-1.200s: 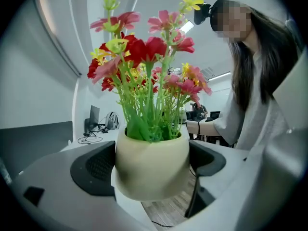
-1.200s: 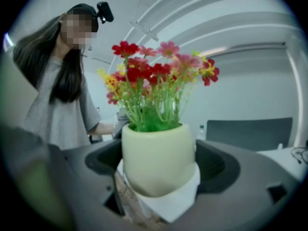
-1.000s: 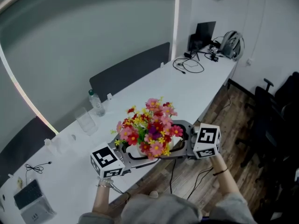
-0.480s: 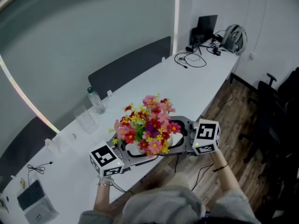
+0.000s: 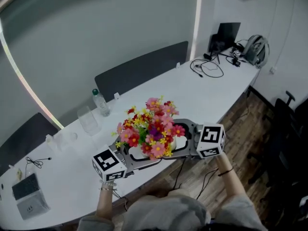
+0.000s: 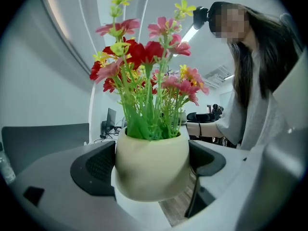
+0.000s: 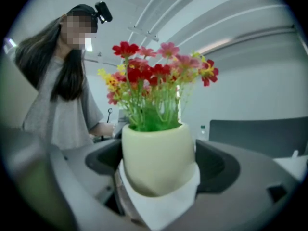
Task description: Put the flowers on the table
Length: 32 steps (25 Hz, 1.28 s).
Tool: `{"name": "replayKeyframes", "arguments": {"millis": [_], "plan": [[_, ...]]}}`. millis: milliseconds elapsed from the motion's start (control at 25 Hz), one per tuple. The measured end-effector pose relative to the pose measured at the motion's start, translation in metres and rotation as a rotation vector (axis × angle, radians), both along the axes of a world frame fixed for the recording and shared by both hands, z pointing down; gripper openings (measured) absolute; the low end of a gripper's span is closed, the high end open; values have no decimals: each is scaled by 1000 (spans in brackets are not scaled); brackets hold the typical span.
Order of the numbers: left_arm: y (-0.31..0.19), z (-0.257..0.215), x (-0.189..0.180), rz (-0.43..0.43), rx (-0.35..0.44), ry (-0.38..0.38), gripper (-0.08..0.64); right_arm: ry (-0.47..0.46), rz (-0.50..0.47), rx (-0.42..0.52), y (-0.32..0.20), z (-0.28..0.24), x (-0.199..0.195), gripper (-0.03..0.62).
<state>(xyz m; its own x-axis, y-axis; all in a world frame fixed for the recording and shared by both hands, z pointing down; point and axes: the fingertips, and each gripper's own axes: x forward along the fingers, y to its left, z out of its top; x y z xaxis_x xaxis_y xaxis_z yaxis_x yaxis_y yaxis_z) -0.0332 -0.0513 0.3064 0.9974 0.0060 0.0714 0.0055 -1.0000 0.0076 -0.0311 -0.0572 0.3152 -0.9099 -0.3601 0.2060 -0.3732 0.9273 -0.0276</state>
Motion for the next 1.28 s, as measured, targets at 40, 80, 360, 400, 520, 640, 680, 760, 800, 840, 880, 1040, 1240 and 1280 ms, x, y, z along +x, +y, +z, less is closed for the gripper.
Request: {"name": "replayKeyframes", "arguments": {"millis": [40, 80, 360, 400, 520, 640, 680, 760, 800, 840, 880, 1040, 1240, 1280], "plan": [[-3, 0, 5, -17, -1, -1, 463, 1, -17, -2, -3, 0, 5, 460], [-5, 0, 10, -34, -3, 1, 462, 0, -34, -5, -5, 0, 10, 460], [-22, 3, 41, -138, -17, -1, 462, -14, -132, -19, -22, 4, 40, 460], [-24, 3, 44, -150, -16, -1, 462, -17, -144, -18, -25, 5, 44, 460], [-28, 5, 56, -189, -14, -9, 463, -19, -182, -17, -28, 7, 55, 460], [-29, 7, 70, -226, -16, -17, 463, -16, -218, -15, -29, 8, 69, 460], [-29, 7, 74, -236, -15, -16, 462, -15, -229, -13, -30, 9, 73, 460], [-30, 8, 79, -259, -17, -12, 463, -15, -251, -13, -30, 10, 78, 460], [-30, 10, 80, -270, -21, -9, 462, -15, -261, -14, -31, 11, 79, 460], [-30, 11, 82, -280, -24, -7, 462, -13, -271, -17, -31, 12, 81, 460], [-30, 14, 84, -288, -26, -8, 463, -10, -280, -20, -31, 14, 82, 460], [-26, 21, 93, -319, -28, -24, 463, -19, -316, -35, -27, 23, 91, 460], [-33, 24, 98, -367, -38, -31, 463, -39, -356, -50, -34, 27, 96, 459], [-36, 26, 96, -376, -44, -32, 462, -40, -362, -53, -37, 28, 94, 459]]}}
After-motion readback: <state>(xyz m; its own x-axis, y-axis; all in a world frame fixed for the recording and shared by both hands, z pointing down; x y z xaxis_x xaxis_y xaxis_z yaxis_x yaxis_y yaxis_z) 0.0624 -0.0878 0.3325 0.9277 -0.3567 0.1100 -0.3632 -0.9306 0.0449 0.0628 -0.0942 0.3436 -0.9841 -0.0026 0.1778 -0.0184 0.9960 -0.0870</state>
